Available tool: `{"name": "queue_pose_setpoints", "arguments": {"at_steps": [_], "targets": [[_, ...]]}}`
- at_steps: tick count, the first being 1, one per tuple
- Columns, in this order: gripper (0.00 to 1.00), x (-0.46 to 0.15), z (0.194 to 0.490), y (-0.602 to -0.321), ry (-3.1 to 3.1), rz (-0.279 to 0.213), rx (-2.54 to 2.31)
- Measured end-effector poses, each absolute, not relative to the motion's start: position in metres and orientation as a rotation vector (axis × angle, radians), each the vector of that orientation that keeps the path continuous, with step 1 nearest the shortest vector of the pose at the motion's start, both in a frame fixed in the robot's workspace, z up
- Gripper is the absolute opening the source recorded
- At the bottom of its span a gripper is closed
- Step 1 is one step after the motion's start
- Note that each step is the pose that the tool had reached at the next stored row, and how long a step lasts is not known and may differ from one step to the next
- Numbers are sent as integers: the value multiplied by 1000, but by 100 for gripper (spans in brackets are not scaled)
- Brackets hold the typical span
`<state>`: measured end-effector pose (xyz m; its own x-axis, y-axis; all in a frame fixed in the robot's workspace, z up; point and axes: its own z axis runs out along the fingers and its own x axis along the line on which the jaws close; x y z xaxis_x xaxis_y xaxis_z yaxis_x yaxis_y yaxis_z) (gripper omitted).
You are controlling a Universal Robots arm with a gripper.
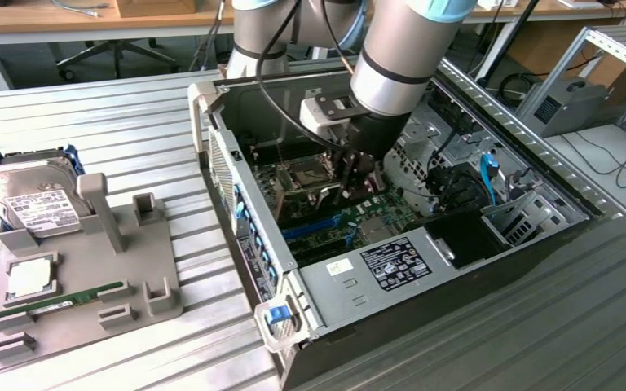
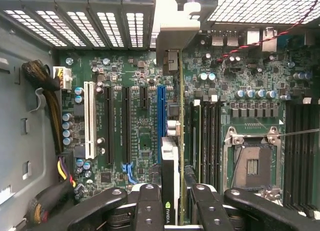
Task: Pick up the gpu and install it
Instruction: 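Insert the gpu into the slot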
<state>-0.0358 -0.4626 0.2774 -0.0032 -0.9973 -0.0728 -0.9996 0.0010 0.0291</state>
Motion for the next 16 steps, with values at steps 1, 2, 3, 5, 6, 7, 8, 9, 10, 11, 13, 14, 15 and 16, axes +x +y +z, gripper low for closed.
{"name": "queue_pose_setpoints", "arguments": {"at_steps": [1, 2, 3, 5, 6, 7, 8, 9, 10, 11, 13, 14, 15, 16], "targets": [[27, -37, 276, -463, 2200, 112, -2196], [27, -38, 274, -463, 2200, 112, -2196], [27, -39, 271, -463, 2200, 111, -2195], [27, -40, 270, -463, 2200, 110, -2195], [27, -40, 269, -463, 2200, 110, -2195], [27, -40, 269, -463, 2199, 110, -2195], [27, -40, 269, -463, 2199, 110, -2195], [27, -40, 269, -463, 2199, 109, -2195], [27, -40, 268, -463, 2199, 109, -2195], [27, -41, 268, -463, 2199, 109, -2195], [27, -41, 268, -463, 2199, 109, -2194], [27, -41, 268, -463, 2199, 109, -2194], [27, -41, 268, -464, 2199, 108, -2194], [27, -42, 268, -464, 2199, 109, -2194]]}}
